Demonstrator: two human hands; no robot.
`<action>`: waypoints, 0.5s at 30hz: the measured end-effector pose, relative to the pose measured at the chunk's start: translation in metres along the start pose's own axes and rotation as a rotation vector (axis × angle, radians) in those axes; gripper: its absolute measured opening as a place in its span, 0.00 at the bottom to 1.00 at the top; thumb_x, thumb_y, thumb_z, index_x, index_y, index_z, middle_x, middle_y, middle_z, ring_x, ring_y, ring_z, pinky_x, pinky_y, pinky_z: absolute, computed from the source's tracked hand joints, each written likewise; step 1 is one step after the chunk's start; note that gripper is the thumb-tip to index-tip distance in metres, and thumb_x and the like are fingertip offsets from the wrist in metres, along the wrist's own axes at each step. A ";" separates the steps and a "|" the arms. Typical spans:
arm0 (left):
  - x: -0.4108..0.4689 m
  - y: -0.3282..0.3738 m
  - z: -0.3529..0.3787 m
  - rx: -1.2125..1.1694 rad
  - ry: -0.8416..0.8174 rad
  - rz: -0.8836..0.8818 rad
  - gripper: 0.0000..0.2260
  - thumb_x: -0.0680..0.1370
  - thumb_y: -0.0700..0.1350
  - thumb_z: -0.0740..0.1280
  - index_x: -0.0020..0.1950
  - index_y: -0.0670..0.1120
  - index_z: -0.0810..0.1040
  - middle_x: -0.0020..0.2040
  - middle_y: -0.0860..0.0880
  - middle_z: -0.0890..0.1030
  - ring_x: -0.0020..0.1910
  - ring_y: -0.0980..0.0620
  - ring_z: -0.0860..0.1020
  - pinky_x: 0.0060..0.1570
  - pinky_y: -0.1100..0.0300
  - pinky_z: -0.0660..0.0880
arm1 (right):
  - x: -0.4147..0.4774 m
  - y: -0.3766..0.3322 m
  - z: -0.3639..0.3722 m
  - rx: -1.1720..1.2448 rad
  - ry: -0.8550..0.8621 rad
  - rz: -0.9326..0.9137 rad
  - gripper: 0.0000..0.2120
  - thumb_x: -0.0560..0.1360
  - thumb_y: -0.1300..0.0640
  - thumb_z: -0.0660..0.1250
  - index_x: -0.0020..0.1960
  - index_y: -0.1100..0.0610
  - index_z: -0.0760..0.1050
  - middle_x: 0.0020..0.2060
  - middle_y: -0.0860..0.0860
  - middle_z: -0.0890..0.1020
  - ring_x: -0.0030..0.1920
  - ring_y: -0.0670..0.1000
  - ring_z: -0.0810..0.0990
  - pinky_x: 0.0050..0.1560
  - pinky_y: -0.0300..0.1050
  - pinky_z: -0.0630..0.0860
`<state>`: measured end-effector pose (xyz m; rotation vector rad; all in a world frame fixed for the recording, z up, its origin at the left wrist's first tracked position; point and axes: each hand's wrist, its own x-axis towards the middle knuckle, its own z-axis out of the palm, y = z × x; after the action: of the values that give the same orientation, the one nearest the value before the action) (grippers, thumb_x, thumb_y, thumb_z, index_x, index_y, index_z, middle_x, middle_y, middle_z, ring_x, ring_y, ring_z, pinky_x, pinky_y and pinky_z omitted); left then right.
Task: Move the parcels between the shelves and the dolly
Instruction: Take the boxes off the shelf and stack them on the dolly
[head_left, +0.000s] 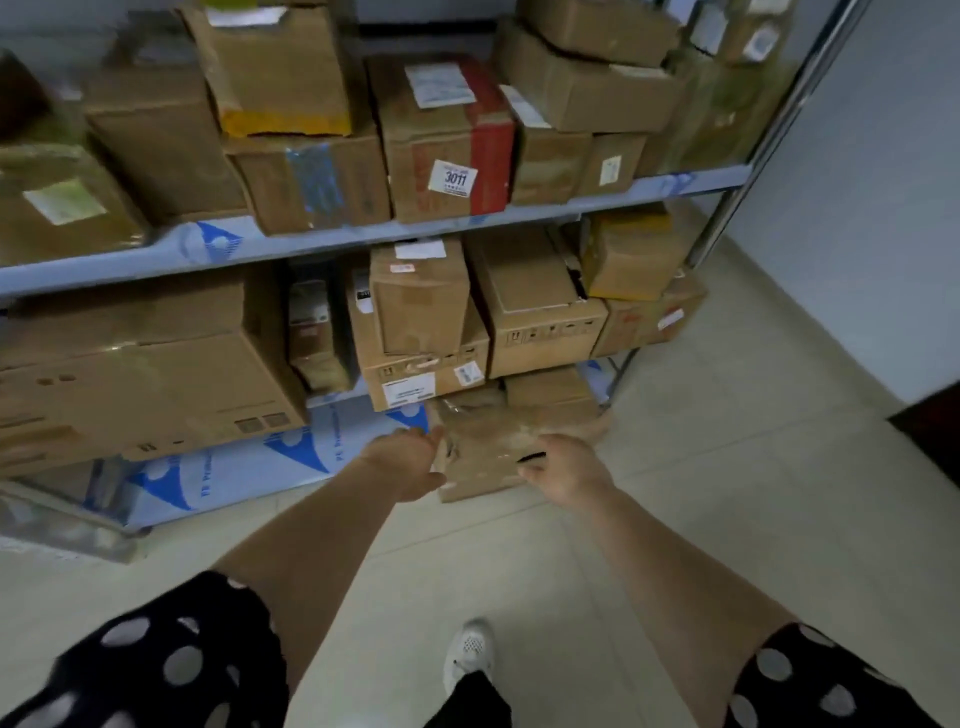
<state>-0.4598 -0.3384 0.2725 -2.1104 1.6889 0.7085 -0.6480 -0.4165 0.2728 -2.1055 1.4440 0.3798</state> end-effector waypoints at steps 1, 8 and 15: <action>0.016 0.009 -0.002 -0.009 -0.024 -0.005 0.32 0.81 0.56 0.58 0.78 0.45 0.49 0.73 0.42 0.63 0.70 0.41 0.65 0.66 0.47 0.67 | 0.018 0.012 -0.006 -0.025 -0.012 -0.004 0.24 0.78 0.45 0.62 0.69 0.57 0.69 0.65 0.55 0.73 0.66 0.56 0.69 0.64 0.49 0.70; 0.107 0.072 -0.004 -0.052 -0.126 -0.027 0.30 0.80 0.55 0.60 0.77 0.45 0.53 0.71 0.42 0.67 0.67 0.42 0.68 0.63 0.47 0.70 | 0.092 0.110 -0.027 -0.039 -0.104 0.006 0.26 0.79 0.44 0.60 0.74 0.50 0.62 0.71 0.53 0.67 0.72 0.57 0.63 0.72 0.54 0.61; 0.195 0.098 0.033 -0.173 -0.065 -0.222 0.29 0.79 0.59 0.59 0.77 0.52 0.56 0.77 0.47 0.58 0.74 0.45 0.59 0.70 0.47 0.63 | 0.210 0.180 -0.028 -0.310 -0.207 -0.056 0.27 0.77 0.34 0.52 0.75 0.35 0.53 0.78 0.52 0.45 0.76 0.62 0.36 0.69 0.69 0.34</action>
<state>-0.5281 -0.4987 0.1364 -2.3193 1.3751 0.8698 -0.7360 -0.6425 0.1357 -2.2603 1.2686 0.8189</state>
